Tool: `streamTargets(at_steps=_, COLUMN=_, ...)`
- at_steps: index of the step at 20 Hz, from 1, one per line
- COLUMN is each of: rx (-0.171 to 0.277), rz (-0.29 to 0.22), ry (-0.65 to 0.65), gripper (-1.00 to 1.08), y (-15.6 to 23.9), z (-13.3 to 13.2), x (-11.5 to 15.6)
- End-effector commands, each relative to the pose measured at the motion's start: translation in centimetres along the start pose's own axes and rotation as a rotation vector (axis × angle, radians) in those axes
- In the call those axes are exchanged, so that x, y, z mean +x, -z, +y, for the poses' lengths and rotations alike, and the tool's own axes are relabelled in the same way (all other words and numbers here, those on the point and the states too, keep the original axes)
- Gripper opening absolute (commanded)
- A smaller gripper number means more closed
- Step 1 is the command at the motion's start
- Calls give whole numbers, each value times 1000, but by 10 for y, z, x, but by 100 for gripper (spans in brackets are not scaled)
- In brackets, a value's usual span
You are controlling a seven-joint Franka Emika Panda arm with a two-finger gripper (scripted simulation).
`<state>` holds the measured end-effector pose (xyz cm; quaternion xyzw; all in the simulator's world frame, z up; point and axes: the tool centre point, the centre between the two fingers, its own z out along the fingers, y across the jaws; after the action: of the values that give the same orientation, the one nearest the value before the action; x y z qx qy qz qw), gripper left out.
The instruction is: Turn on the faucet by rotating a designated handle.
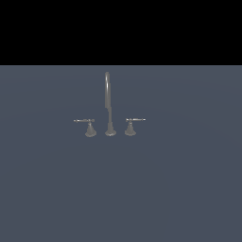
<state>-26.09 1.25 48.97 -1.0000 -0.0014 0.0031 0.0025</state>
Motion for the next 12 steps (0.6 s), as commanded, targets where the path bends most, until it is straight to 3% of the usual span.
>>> streamTargets(at_steps=1, rx=0, rz=0, ry=0, gripper=-100, y=0, z=0, x=0)
streamTargets(at_steps=12, rx=16, rz=-5, ry=31, gripper=-100, y=-4, z=1, x=6)
